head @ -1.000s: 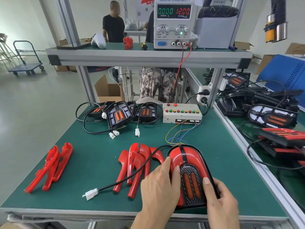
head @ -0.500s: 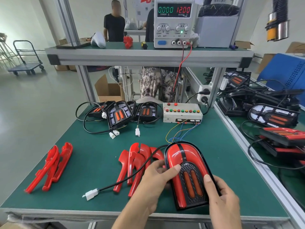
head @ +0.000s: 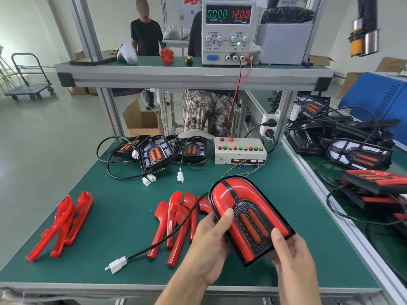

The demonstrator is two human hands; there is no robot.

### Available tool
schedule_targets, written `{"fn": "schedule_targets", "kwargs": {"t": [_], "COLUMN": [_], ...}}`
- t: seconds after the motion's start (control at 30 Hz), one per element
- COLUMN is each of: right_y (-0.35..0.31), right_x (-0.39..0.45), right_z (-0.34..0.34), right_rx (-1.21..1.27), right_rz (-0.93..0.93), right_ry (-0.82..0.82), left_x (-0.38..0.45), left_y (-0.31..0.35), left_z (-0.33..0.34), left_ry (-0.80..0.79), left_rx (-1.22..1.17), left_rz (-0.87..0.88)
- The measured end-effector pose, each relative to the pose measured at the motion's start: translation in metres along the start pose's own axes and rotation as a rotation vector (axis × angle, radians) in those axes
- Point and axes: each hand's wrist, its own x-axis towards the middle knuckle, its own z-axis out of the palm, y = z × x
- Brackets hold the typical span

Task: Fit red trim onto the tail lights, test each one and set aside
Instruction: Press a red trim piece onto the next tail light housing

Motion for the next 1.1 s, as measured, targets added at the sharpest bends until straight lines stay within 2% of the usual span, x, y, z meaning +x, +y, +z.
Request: {"fn": "schedule_targets", "kwargs": {"t": [0.2, 0.33, 0.63, 0.93, 1.1], "right_y": [0.013, 0.014, 0.018, 0.022, 0.020], "right_x": [-0.018, -0.015, -0.017, -0.021, -0.026], "right_z": [0.014, 0.017, 0.016, 0.018, 0.016], "right_rx": [0.039, 0.002, 0.179, 0.172, 0.183], "right_rz": [0.159, 0.141, 0.244, 0.167, 0.189], "right_ry": [-0.259, -0.248, -0.283, -0.217, -0.260], "left_x": [0.002, 0.000, -0.006, -0.009, 0.001], "left_y": [-0.008, -0.012, -0.015, 0.000, 0.012], "left_z": [0.008, 0.011, 0.011, 0.006, 0.006], "left_ry": [0.056, 0.070, 0.040, -0.084, 0.037], "left_rx": [-0.022, -0.022, 0.089, 0.030, 0.102], "left_rz": [0.072, 0.070, 0.102, 0.055, 0.062]}}
